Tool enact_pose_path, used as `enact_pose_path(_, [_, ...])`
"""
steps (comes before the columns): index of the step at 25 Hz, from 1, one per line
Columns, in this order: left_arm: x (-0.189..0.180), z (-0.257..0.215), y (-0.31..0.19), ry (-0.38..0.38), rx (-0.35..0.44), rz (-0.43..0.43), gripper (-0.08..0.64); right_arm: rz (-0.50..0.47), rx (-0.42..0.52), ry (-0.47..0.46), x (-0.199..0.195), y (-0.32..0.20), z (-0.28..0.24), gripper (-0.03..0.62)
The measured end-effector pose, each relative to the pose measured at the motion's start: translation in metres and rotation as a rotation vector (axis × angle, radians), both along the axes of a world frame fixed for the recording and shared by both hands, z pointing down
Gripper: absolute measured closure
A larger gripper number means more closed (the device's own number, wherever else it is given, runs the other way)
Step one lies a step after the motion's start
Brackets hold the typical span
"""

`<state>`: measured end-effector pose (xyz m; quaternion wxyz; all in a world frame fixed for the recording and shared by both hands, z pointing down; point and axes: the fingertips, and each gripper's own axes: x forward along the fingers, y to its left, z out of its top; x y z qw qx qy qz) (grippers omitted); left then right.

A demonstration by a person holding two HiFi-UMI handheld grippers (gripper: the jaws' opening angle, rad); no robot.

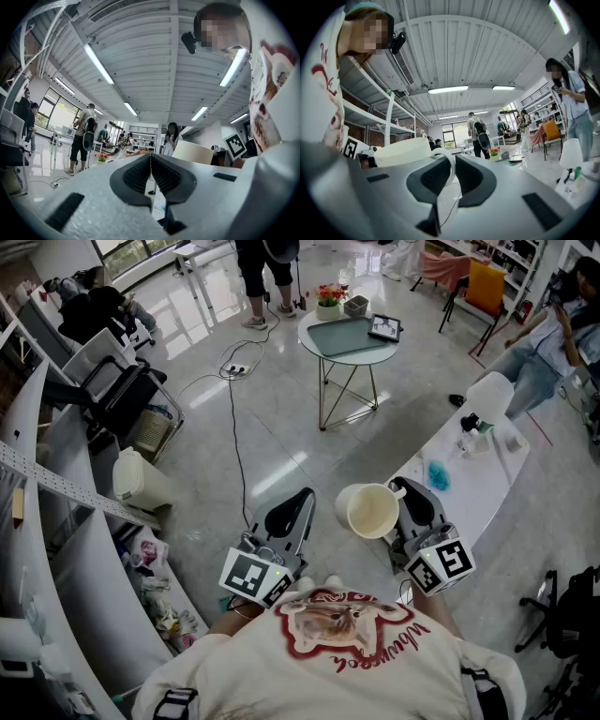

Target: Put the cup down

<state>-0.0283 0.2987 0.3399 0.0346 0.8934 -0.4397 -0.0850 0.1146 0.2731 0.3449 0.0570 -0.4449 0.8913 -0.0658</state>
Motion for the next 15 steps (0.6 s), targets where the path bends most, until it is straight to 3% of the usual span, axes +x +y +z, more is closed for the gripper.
enact_pose_path(15, [-0.01,0.005,0.01,0.014,-0.008,0.013,0.543,0.019,0.004,-0.001,-0.008,0.012,-0.001,0.543])
